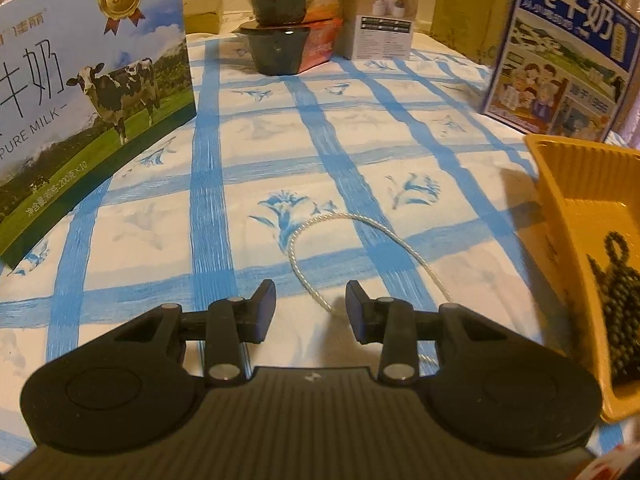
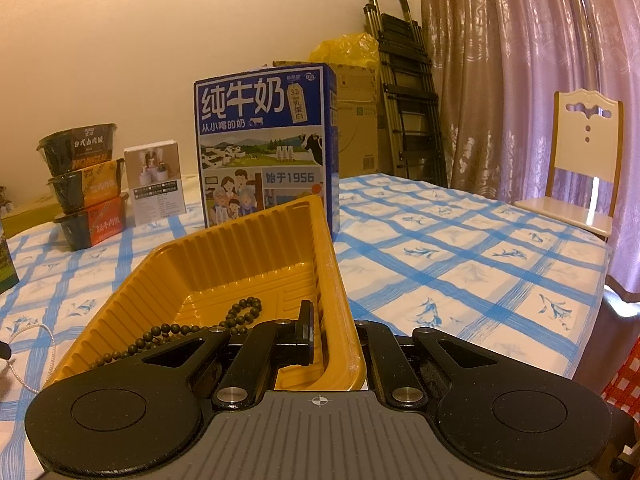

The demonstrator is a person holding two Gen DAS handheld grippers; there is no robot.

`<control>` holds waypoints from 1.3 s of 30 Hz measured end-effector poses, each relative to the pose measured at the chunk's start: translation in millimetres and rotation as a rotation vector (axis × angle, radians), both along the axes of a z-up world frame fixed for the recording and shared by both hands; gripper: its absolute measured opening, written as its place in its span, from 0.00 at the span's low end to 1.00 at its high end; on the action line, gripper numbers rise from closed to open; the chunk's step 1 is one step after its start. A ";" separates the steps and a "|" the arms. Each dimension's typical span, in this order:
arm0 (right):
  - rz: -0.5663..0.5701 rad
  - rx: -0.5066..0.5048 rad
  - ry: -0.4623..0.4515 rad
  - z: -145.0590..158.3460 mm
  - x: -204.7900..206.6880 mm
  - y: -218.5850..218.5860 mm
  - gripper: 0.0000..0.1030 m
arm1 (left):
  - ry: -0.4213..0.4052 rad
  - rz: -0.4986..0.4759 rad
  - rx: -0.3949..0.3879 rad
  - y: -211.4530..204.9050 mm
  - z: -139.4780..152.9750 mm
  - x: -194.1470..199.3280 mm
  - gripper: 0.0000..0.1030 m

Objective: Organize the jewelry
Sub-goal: 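Reach the left tool to the white pearl strand and grasp it, then carry the white pearl strand into the orange tray and release it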

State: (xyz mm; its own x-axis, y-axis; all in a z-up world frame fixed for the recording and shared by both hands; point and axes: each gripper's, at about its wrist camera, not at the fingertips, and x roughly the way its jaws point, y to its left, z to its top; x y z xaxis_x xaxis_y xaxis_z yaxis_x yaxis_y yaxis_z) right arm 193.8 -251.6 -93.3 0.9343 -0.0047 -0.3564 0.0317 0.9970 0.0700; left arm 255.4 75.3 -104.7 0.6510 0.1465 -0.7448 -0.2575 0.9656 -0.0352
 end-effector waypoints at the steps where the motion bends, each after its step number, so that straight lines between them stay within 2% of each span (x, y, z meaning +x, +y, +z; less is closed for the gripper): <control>1: 0.000 0.000 -0.001 0.0 0.0 0.5 0.06 | 0.004 0.004 0.002 1.5 -2.0 3.8 0.32; 4: 0.000 0.000 0.000 0.0 -0.1 0.2 0.07 | 0.007 0.006 0.008 4.2 -5.3 11.0 0.28; 11: -0.002 0.000 0.003 -1.3 0.6 -0.5 0.07 | 0.021 -0.018 -0.002 1.5 -6.2 21.5 0.01; 18: -0.002 0.000 0.003 -1.3 0.7 0.0 0.07 | 0.014 -0.044 -0.013 2.9 6.5 15.7 0.01; 25: -0.002 0.000 0.003 -1.4 0.9 -0.3 0.07 | -0.084 -0.124 -0.013 -2.0 58.3 -5.2 0.01; 34: -0.004 0.003 0.005 -2.0 1.4 0.3 0.07 | -0.246 -0.187 -0.027 -12.5 134.6 -29.5 0.01; 39: -0.002 0.002 0.003 -2.4 1.7 0.8 0.07 | -0.317 -0.221 -0.027 -23.6 166.8 -39.6 0.01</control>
State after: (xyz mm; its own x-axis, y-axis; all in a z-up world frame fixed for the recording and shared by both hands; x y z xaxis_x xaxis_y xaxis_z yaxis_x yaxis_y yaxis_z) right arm 195.4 -250.9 -95.7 0.9333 -0.0059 -0.3591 0.0338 0.9969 0.0715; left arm 215.8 51.7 62.0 0.8630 -0.0400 -0.5036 -0.0154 0.9943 -0.1054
